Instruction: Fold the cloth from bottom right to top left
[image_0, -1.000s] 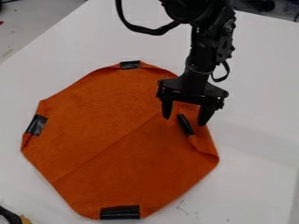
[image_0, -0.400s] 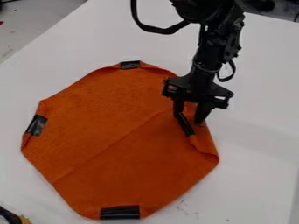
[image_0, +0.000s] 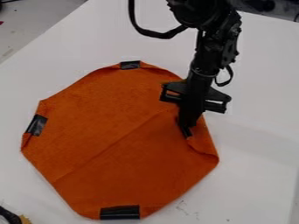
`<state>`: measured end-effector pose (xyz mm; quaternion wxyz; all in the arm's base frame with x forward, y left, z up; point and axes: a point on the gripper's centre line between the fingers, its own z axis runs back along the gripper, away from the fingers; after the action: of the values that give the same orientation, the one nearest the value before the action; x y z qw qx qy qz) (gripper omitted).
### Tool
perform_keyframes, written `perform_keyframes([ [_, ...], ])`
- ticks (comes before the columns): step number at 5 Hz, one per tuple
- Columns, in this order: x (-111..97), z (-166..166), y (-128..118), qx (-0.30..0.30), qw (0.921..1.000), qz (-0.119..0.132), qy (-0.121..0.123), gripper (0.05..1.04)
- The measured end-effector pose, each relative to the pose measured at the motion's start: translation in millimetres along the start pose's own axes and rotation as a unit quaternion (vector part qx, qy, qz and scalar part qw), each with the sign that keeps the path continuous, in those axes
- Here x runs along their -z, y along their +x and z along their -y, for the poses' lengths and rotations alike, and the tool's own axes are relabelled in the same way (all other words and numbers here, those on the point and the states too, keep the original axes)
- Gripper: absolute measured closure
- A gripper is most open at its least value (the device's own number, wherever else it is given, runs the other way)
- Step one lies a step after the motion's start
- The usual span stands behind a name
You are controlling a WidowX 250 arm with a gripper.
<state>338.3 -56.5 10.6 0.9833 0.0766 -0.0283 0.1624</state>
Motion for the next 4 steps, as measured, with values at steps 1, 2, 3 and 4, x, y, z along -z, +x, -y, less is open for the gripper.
perform_keyframes([
  [1, 2.2, -0.5, -3.8, -0.008, 0.9999, 0.002, 0.008, 0.788],
  [2, 3.2, 0.1, -5.9, -0.012, 0.9999, 0.000, 0.007, 0.525],
  [3, 3.0, -1.7, -9.9, -0.018, 0.9998, -0.002, 0.007, 0.239],
  [4, 3.5, -4.9, -11.5, -0.022, 0.9997, -0.004, 0.003, 0.109],
])
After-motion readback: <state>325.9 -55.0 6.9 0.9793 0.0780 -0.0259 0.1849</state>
